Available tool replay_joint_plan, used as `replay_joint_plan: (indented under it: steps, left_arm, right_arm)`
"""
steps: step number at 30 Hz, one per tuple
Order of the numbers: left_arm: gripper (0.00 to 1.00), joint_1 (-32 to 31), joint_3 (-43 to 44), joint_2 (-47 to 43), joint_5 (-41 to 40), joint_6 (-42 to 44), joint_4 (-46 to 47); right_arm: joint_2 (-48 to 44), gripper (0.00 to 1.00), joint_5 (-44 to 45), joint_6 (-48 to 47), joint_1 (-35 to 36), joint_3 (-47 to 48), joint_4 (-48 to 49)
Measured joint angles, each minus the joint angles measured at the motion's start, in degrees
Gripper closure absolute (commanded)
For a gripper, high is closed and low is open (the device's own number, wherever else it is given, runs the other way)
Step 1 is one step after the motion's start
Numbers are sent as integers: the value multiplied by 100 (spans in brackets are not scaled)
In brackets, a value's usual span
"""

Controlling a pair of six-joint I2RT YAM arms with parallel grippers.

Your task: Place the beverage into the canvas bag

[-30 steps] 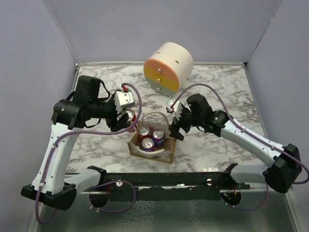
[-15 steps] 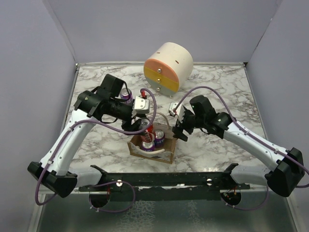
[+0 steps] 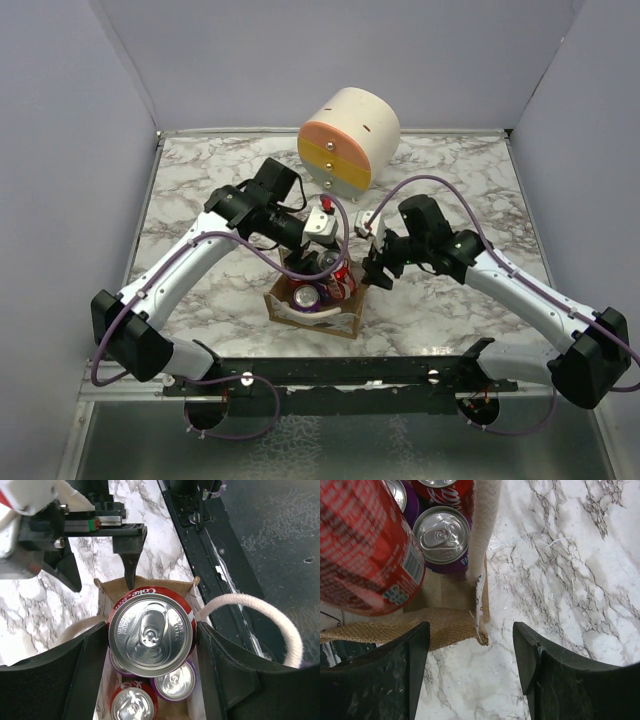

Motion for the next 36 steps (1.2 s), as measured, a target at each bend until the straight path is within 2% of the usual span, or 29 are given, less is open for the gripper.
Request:
replay_joint_plan:
  steps: [4, 15, 36]
  left_arm:
    - [100, -120, -205, 140, 146, 144, 334]
    - [100, -216, -798, 240, 319, 249, 1172]
    - [100, -315, -885, 428, 439, 754, 1561]
  right_arm:
    - [0, 42, -164, 44, -96, 0, -35]
    - [0, 51, -459, 96, -262, 0, -46]
    - [2, 51, -553, 101, -400, 59, -127]
